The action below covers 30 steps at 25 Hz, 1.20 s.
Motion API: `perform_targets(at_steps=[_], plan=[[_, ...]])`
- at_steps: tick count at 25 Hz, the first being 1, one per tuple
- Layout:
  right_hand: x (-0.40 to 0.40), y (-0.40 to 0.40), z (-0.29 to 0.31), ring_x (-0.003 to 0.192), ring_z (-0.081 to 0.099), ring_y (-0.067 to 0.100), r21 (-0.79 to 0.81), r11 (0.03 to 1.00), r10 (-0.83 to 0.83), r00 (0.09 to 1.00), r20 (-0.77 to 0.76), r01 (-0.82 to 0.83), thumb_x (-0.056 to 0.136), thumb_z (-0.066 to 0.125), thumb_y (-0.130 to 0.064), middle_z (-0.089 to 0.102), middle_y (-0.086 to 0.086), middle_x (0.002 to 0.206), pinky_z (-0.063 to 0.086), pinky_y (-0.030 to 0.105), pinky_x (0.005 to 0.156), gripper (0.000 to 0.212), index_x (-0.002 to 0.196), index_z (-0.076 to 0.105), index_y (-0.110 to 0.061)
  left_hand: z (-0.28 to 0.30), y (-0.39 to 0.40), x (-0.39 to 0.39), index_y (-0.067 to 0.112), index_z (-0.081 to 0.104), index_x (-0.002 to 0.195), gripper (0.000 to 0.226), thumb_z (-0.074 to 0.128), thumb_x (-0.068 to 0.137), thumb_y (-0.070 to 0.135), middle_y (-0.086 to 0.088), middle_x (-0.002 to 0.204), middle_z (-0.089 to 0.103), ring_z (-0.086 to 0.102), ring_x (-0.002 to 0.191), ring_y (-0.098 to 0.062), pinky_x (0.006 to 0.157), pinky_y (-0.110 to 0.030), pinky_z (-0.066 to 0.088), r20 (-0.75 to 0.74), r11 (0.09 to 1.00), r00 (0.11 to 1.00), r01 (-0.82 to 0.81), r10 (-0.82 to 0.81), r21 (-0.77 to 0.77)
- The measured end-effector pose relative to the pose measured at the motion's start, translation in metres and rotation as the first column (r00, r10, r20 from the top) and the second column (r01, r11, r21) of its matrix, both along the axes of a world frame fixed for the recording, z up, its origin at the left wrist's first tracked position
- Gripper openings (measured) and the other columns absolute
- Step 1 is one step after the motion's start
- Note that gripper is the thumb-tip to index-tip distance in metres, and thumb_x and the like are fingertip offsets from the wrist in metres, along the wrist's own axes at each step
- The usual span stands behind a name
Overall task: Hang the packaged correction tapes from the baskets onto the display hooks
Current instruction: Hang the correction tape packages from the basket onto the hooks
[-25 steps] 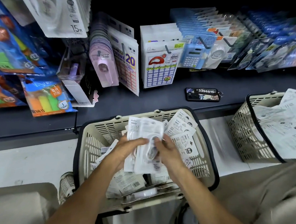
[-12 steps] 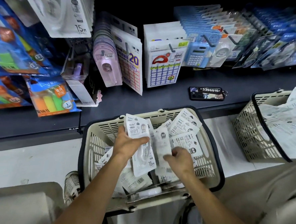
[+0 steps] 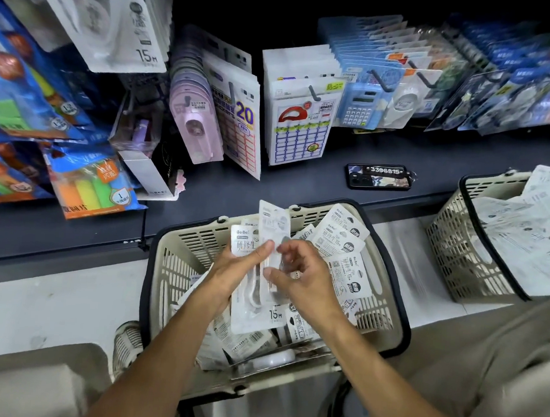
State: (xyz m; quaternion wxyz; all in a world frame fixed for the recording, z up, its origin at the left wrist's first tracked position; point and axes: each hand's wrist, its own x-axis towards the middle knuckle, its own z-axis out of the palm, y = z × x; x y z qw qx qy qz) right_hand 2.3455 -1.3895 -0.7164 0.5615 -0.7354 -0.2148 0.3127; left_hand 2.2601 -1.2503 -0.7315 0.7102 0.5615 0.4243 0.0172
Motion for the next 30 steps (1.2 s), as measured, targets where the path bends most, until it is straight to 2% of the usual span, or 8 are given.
perform_targets(at_steps=[6, 12, 15, 17, 20, 24, 27, 30], plan=[[0.021, 0.002, 0.007, 0.07, 0.068, 0.02, 0.162, 0.96, -0.129, 0.877, -0.462, 0.227, 0.087, 0.052, 0.017, 0.068, 0.006, 0.082, 0.061, 0.033, 0.073, 0.036, 0.099, 0.069, -0.012, -0.009, 0.008, -0.012, 0.015, 0.069, 0.117, 0.071, 0.097, 0.052, 0.019, -0.01, 0.107, 0.08, 0.076, 0.1, -0.031, 0.084, -0.043, 0.058, -0.032, 0.988, 0.999, -0.007, 0.002, -0.152], [0.027, -0.045, -0.036, 0.077, 0.059, 0.025, -0.568, 0.687, -0.726, 0.395, -0.563, 0.453, 0.091, 0.071, -0.01, 0.06, 0.011, 0.09, 0.053, 0.038, 0.055, 0.025, 0.111, 0.06, -0.002, -0.01, 0.009, -0.002, 0.021, 0.07, 0.101, 0.035, 0.086, 0.074, 0.005, 0.005, 0.085, 0.081, 0.078, 0.074, -0.013, 0.056, -0.028, 0.059, -0.086, 0.999, 0.996, -0.028, 0.026, -0.024], [0.034, -0.048, -0.041, 0.072, 0.057, 0.019, -0.527, 0.706, -0.707, 0.504, -0.496, 0.473, 0.089, 0.077, -0.018, 0.065, 0.008, 0.092, 0.047, 0.031, 0.053, 0.027, 0.105, 0.062, -0.002, -0.012, 0.011, 0.001, 0.022, 0.068, 0.107, 0.044, 0.088, 0.071, 0.007, 0.008, 0.086, 0.081, 0.078, 0.073, -0.011, 0.052, -0.022, 0.058, -0.094, 0.999, 0.995, -0.024, 0.029, 0.047], [0.034, -0.038, -0.035, 0.07, 0.059, 0.017, -0.439, 0.751, -0.627, 0.741, -0.242, 0.493, 0.091, 0.074, -0.016, 0.066, 0.004, 0.091, 0.052, 0.025, 0.055, 0.015, 0.087, 0.064, -0.006, -0.011, 0.008, 0.006, 0.025, 0.064, 0.111, 0.053, 0.091, 0.067, 0.011, 0.007, 0.09, 0.08, 0.078, 0.077, -0.011, 0.059, -0.026, 0.059, -0.118, 0.993, 0.993, -0.019, 0.033, 0.117], [0.02, -0.017, -0.009, 0.108, 0.059, 0.011, -0.191, 0.939, -0.263, 0.955, 0.136, 0.286, 0.086, 0.074, -0.013, 0.061, -0.012, 0.106, 0.052, 0.024, 0.089, 0.023, 0.069, 0.059, -0.012, -0.007, 0.005, 0.013, 0.028, 0.066, 0.109, 0.054, 0.091, 0.064, 0.011, 0.011, 0.092, 0.08, 0.077, 0.081, -0.008, 0.07, -0.029, 0.061, -0.088, 0.987, 0.996, -0.001, 0.016, 0.163], [0.03, 0.001, 0.03, 0.117, 0.058, 0.0, 0.084, 0.993, 0.094, 0.99, -0.109, -0.085, 0.091, 0.065, -0.019, 0.061, -0.017, 0.121, 0.044, 0.011, 0.093, 0.009, 0.095, 0.073, -0.015, 0.02, 0.013, 0.019, 0.025, 0.072, 0.107, 0.064, 0.092, 0.046, 0.016, 0.006, 0.097, 0.082, 0.078, 0.084, -0.011, 0.064, -0.024, 0.06, 0.076, 0.996, 0.997, 0.008, -0.015, 0.092], [0.036, 0.002, 0.05, 0.119, 0.057, -0.005, 0.149, 0.98, 0.151, 0.984, -0.095, -0.136, 0.095, 0.065, -0.011, 0.06, -0.023, 0.13, 0.048, 0.007, 0.085, 0.045, 0.132, 0.058, -0.036, 0.049, 0.025, 0.017, 0.02, 0.073, 0.103, 0.062, 0.087, 0.043, 0.014, -0.006, 0.098, 0.081, 0.079, 0.088, -0.025, 0.068, -0.035, 0.062, 0.173, 0.998, 0.985, -0.038, 0.028, 0.052], [0.03, 0.007, 0.072, 0.107, 0.066, -0.005, 0.14, 0.988, 0.086, 0.976, -0.2, -0.059, 0.08, 0.08, -0.048, 0.067, -0.026, 0.121, 0.054, 0.011, 0.077, 0.064, 0.135, 0.047, -0.052, 0.081, 0.028, 0.014, 0.021, 0.076, 0.1, 0.061, 0.088, 0.041, 0.015, -0.011, 0.103, 0.08, 0.077, 0.096, -0.034, 0.083, -0.049, 0.063, 0.27, 0.996, 0.96, -0.081, 0.069, 0.035]])
